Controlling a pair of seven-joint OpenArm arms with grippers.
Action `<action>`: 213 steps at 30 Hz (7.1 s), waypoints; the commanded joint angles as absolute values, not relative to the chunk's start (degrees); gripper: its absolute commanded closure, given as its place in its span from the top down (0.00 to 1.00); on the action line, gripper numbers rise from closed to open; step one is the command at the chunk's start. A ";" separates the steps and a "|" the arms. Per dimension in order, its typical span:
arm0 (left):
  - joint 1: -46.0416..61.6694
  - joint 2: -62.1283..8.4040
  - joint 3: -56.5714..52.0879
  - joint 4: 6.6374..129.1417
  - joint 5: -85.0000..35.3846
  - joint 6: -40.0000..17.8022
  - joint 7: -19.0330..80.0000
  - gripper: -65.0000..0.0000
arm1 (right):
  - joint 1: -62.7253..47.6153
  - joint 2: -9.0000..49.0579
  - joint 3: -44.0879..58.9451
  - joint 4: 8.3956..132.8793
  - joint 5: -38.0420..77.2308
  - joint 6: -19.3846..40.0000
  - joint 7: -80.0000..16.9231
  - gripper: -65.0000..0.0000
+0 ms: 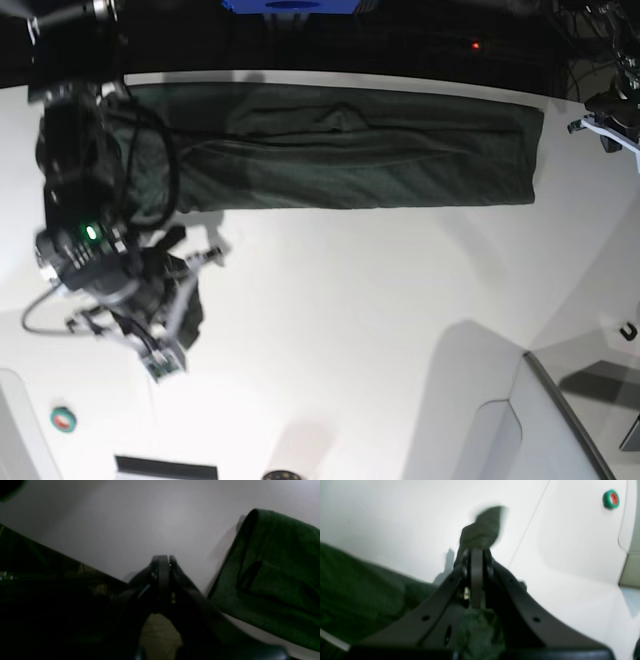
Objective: Layout the t-shirt on the table in an organized manner, then fold the t-shirt properly
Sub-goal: 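Grasp the hanging sleeve with the right gripper and fold it onto the strip, then release the sleeve and withdraw the right gripper, then grasp both ends of the folded strip and pull them apart to straighten, then lift the strip end with the left gripper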
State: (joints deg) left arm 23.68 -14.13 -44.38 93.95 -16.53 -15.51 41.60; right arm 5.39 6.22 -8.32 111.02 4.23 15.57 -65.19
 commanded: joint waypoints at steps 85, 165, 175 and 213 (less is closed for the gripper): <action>23.69 -9.89 -25.98 101.14 -16.66 -15.52 40.57 0.00 | -7.96 6.11 15.16 92.35 4.00 15.96 -45.14 0.00; 14.55 -16.40 -36.79 66.42 -36.00 -32.92 40.57 0.94 | -16.66 4.62 18.86 100.00 4.00 16.66 -32.48 0.00; 12.70 -16.31 -31.60 58.59 -35.82 -32.92 40.04 0.54 | -17.27 4.62 18.95 100.00 4.00 16.66 -32.48 0.00; 18.42 -20.53 -37.76 76.79 -35.74 -24.22 29.85 0.00 | -19.47 4.53 18.95 100.35 4.09 16.66 -32.48 0.00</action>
State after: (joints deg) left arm 18.63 -19.22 -37.23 76.09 -35.05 -24.21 31.03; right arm -19.73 4.10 18.68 99.18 3.97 16.34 -33.61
